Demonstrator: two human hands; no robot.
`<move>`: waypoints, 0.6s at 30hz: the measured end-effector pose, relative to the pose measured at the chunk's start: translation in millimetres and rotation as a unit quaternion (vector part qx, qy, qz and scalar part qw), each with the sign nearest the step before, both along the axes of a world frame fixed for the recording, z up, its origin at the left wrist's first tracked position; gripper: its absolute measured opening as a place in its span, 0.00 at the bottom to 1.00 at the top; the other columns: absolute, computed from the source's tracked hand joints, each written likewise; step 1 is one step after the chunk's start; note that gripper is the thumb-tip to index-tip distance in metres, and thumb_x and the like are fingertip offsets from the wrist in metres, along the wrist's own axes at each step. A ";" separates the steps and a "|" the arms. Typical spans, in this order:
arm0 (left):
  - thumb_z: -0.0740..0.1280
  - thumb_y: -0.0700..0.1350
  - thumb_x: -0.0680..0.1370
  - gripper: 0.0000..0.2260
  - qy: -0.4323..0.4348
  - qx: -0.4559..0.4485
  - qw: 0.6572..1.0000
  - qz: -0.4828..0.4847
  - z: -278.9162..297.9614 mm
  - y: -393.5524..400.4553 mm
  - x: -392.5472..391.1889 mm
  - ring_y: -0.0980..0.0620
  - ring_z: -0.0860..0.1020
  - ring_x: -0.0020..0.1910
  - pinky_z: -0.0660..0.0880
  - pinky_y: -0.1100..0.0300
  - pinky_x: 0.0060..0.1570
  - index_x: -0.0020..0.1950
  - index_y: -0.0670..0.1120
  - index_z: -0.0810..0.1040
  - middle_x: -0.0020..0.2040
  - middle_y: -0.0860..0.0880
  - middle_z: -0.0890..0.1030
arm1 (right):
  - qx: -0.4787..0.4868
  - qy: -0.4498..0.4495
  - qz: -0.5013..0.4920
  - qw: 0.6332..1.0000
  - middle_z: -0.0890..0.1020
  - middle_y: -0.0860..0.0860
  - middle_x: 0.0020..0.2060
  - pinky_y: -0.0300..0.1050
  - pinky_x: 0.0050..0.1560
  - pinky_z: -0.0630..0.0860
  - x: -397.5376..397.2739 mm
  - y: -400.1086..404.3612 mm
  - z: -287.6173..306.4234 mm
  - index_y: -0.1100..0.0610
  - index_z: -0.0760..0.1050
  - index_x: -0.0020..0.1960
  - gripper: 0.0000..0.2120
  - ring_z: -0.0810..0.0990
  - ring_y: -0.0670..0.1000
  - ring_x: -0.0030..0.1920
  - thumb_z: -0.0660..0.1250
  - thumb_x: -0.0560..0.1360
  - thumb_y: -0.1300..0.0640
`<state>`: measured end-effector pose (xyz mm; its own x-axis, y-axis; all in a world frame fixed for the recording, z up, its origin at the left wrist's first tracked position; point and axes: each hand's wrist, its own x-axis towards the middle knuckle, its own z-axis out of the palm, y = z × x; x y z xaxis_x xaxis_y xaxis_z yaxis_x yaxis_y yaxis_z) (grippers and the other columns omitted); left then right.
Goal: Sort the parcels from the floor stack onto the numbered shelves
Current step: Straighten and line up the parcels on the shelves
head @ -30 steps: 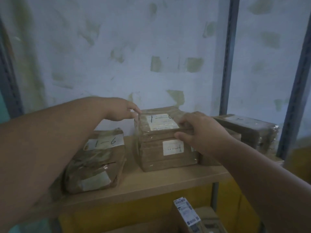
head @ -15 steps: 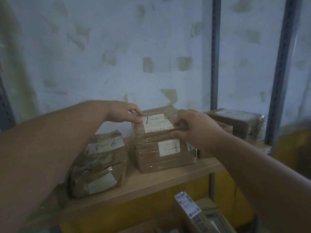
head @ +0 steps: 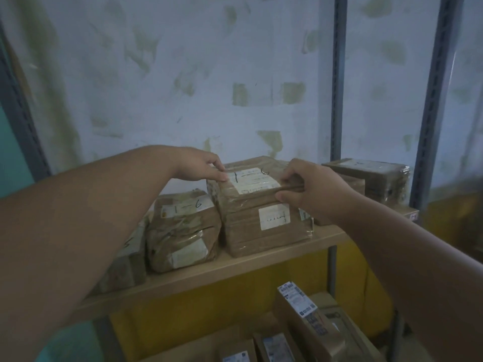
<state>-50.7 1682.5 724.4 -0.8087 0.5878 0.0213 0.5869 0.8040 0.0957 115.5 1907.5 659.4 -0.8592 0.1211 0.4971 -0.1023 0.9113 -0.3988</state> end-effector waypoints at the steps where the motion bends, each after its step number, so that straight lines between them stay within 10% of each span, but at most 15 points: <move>1: 0.63 0.69 0.75 0.26 0.002 0.000 1.000 0.004 -0.6 -0.7 0.4 0.47 0.67 0.74 0.63 0.45 0.73 0.70 0.60 0.72 0.75 0.50 0.69 | -0.006 0.000 0.002 1.000 0.78 0.43 0.47 0.40 0.43 0.74 -0.6 0.4 -0.3 0.47 0.74 0.54 0.14 0.77 0.43 0.45 0.74 0.73 0.46; 18: 0.65 0.66 0.77 0.22 0.040 -0.015 0.999 0.003 5.0 11.2 8.0 0.49 0.70 0.72 0.66 0.48 0.70 0.69 0.61 0.73 0.74 0.52 0.70 | 0.021 -0.008 0.034 0.999 0.76 0.40 0.50 0.38 0.42 0.70 -11.4 16.2 1.8 0.43 0.73 0.54 0.14 0.74 0.40 0.48 0.73 0.72 0.42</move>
<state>-42.7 1693.6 729.3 -0.8090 0.5839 0.0680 0.5864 0.8096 0.0247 104.1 1923.7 661.1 -0.8728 0.0417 0.4862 -0.1576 0.9188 -0.3618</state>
